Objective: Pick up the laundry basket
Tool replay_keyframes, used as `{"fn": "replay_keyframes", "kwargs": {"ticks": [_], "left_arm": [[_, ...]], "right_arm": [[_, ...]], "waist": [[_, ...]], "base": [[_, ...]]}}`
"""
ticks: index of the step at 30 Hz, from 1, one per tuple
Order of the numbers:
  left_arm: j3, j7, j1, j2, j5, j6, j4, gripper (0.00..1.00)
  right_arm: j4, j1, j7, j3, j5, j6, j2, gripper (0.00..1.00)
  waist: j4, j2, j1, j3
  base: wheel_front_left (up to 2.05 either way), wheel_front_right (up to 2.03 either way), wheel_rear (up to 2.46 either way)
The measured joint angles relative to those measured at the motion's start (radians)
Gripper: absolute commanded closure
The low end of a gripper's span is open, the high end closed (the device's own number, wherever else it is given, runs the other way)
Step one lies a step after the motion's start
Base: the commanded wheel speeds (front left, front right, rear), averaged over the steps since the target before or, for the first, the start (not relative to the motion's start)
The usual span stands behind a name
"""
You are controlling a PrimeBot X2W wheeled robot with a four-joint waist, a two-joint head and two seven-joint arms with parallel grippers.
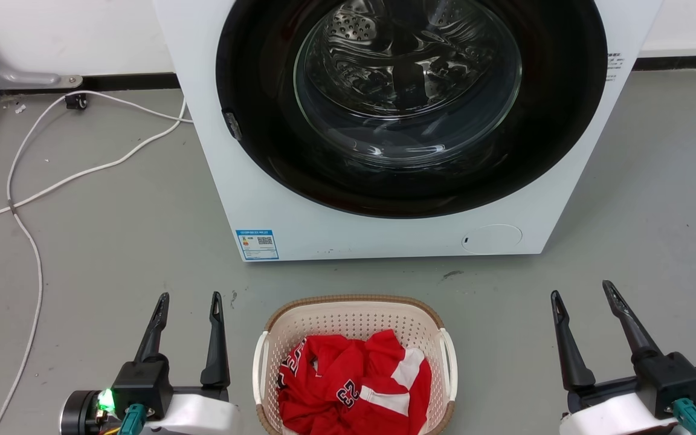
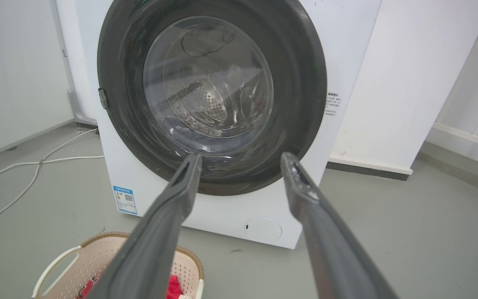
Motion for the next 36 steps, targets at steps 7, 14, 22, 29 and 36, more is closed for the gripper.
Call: {"fn": "replay_keyframes", "kwargs": {"ticks": [7,14,22,29,36], "left_arm": [[-0.001,0.000,0.001,0.000,0.000,0.001,0.000,0.00],[-0.002,0.000,0.003,0.000,0.000,0.004,0.000,0.00],[-0.002,0.000,0.004,0.000,-0.005,0.009,0.001,0.00],[0.016,0.000,-0.015,0.000,-0.024,-0.015,0.048,0.00],[0.046,0.000,-0.097,0.000,-0.027,-0.056,0.170,0.00]], "right_arm": [[0.002,0.000,0.000,-0.002,0.001,0.000,0.000,0.00],[0.002,0.000,0.000,-0.001,0.005,0.000,0.000,0.00],[0.002,0.000,0.000,0.002,0.006,0.000,0.000,0.00],[0.032,-0.016,0.000,0.020,-0.010,0.000,0.000,0.00],[0.143,-0.090,0.000,0.067,-0.031,0.000,-0.001,0.00]], "waist": [[0.000,0.0000,0.0000,-0.001],[0.000,0.0000,0.0000,-0.001],[-0.002,0.0000,0.0000,0.000],[0.004,0.0000,0.0000,0.008],[0.010,0.0000,0.0000,0.044]], "base": [[0.00,0.00,0.00],[0.00,0.00,0.00],[0.00,0.00,0.00],[0.00,0.00,0.00],[0.00,0.00,0.00]]}}
